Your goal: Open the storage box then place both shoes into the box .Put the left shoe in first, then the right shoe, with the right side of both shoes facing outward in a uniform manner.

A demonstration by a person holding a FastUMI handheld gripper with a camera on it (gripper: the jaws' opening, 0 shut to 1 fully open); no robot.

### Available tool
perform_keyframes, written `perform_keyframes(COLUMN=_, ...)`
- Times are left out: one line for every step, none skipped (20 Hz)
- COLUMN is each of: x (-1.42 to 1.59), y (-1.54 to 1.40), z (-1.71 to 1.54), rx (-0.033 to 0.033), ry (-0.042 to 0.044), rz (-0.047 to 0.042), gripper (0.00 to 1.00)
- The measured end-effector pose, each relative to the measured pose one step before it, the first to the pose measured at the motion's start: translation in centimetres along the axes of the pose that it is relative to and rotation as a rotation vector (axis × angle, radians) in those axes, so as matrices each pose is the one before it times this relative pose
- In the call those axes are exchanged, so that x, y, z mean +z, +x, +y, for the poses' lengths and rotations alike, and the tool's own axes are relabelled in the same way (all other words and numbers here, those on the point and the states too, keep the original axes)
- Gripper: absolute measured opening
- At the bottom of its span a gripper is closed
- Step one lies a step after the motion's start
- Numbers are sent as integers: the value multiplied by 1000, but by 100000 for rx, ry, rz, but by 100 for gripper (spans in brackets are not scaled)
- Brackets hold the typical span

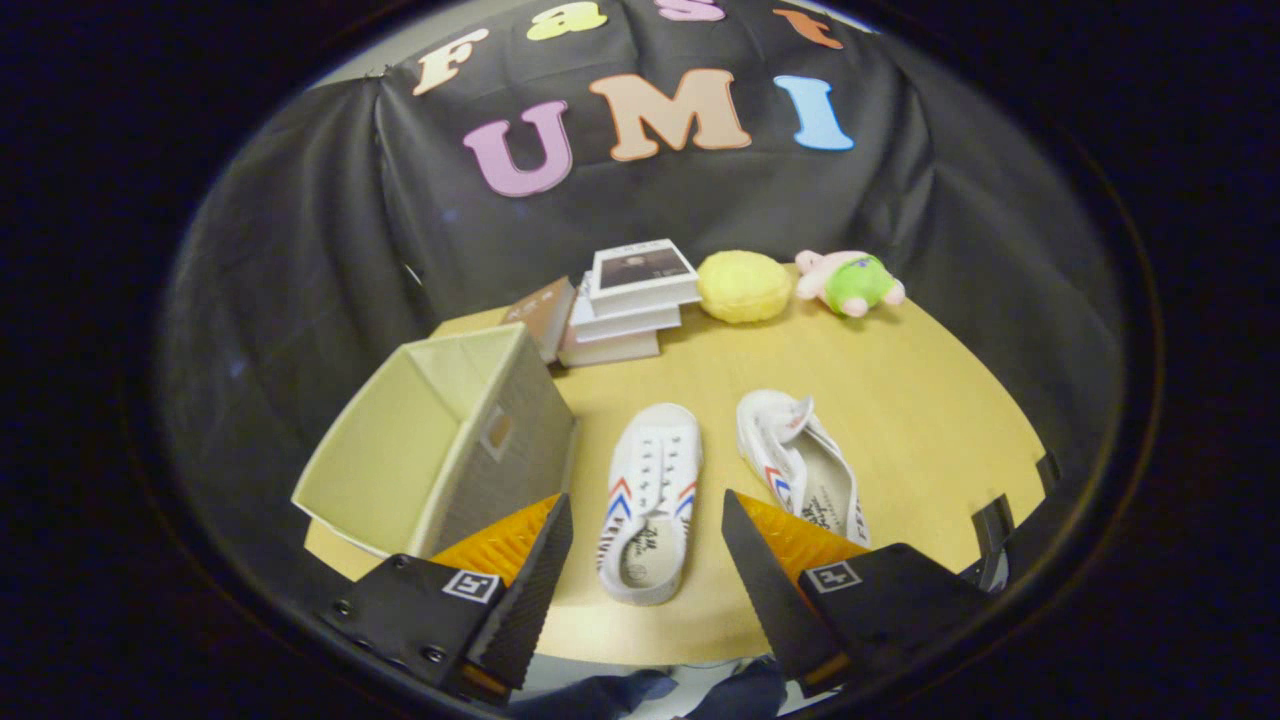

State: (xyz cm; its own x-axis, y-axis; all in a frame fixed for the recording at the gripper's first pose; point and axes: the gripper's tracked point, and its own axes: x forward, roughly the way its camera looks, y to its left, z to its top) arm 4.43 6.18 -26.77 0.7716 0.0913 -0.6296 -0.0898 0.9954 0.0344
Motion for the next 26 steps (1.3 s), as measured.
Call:
perform_keyframes(x=-1040, y=746, z=-568, rx=-2255, ry=-705, rz=2097, gripper=95)
perform_keyframes(x=-1006, y=780, z=-240, rx=-1879, ry=-1176, rz=1545, gripper=95)
perform_keyframes(x=-859, y=949, z=-469, rx=-1539, ry=-1885, rz=2368, gripper=95)
perform_keyframes(x=-859, y=802, z=-198, rx=-631, ry=-2439, rz=2110, gripper=95)
perform_keyframes(x=-622, y=729, z=-247, rx=-724, ry=-2526, rz=1788, gripper=95)
perform_keyframes(x=-556, y=513, z=-87, rx=151, ry=-2451, rz=2136, gripper=92)
perform_keyframes(x=-267, y=451, z=-19, rx=19, ry=-1442, rz=1301, gripper=89)
perform_keyframes(x=282, y=448, z=-17, rx=-320, ry=557, rz=-767, gripper=86)
perform_keyframes(x=140, y=417, z=-122, rx=-496, ry=643, rz=8, gripper=83)
perform_keyframes(x=52, y=457, z=-20, rx=-288, ry=647, rz=548, gripper=80)
perform_keyframes(x=75, y=526, z=-160, rx=-859, ry=185, rz=467, gripper=77)
perform_keyframes(x=-68, y=601, z=-168, rx=-695, ry=-325, rz=781, gripper=74)
perform_keyframes(x=-91, y=425, z=-386, rx=-1247, ry=-235, rz=770, gripper=70)
perform_keyframes(x=-59, y=499, z=214, rx=452, ry=869, rz=785, gripper=67)
perform_keyframes(x=-95, y=599, z=317, rx=1567, ry=1799, rz=876, gripper=64)
perform_keyframes(x=-32, y=142, z=512, rx=1978, ry=1464, rz=684, gripper=61)
perform_keyframes(x=109, y=236, z=345, rx=1224, ry=945, rz=124, gripper=51)
perform_keyframes(x=133, y=150, z=377, rx=524, ry=156, rz=-734, gripper=42)
perform_keyframes(x=40, y=28, z=110, rx=-192, ry=-947, rz=-340, gripper=32)
perform_keyframes(x=106, y=26, z=31, rx=-1115, ry=-1362, rz=-828, gripper=27)
perform_keyframes(x=54, y=-24, z=-16, rx=-1156, ry=-1837, rz=-796, gripper=21)
perform_keyframes(x=134, y=16, z=241, rx=277, ry=-1343, rz=-1147, gripper=18)
perform_keyframes(x=9, y=-145, z=59, rx=-1550, ry=332, rz=-214, gripper=15)
perform_keyframes(x=-39, y=147, z=-26, rx=457, ry=582, rz=350, gripper=12)
perform_keyframes(x=-77, y=-657, z=185, rx=-482, ry=3386, rz=1212, gripper=10)
perform_keyframes(x=80, y=750, z=-116, rx=736, ry=2022, rz=306, gripper=9)
